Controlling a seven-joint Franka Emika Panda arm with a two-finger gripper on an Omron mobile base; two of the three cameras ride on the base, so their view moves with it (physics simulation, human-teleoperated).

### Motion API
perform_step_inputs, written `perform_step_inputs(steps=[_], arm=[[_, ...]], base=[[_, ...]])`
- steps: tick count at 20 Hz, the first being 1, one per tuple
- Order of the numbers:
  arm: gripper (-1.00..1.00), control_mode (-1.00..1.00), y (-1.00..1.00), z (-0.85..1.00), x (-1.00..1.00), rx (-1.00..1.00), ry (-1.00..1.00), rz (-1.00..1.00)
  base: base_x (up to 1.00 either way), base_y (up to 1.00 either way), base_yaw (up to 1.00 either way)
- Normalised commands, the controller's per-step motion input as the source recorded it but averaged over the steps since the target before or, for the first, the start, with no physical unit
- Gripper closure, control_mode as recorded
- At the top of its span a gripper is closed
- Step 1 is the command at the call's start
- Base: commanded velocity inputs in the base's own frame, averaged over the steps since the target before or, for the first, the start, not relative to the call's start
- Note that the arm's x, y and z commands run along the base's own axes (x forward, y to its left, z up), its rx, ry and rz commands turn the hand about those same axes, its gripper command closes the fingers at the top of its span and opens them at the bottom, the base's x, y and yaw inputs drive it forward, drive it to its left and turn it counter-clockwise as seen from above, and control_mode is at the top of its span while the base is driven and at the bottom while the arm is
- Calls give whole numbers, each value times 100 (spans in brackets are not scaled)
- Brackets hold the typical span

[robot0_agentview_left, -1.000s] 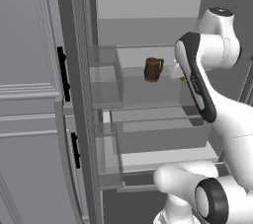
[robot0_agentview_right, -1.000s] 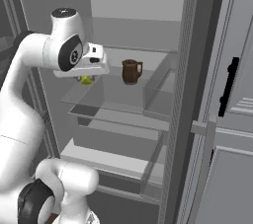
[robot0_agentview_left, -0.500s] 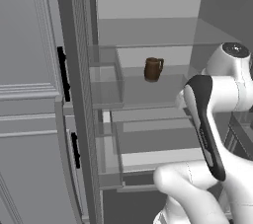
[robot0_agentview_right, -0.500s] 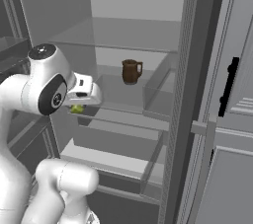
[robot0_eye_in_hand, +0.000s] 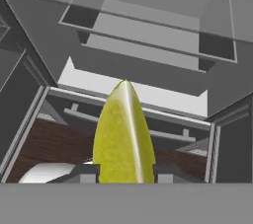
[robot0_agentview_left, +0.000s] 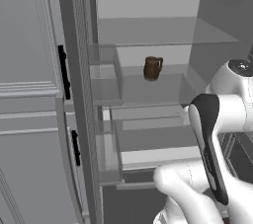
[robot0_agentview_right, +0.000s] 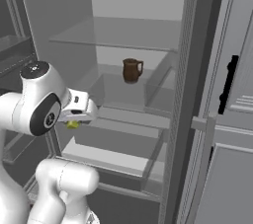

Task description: Grab a lemon wedge from the fridge and one ice cube from the ice bowl, and put them in the glass of lemonade.

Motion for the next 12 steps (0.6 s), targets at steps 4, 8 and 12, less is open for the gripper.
perform_step_inputs(steps=[4,8,12], arm=[[100,100,0,0,0,0,0,0],[100,100,0,0,0,0,0,0],[100,100,0,0,0,0,0,0]], base=[[-95,0,1],[-100,4,29],[-100,11,51]])
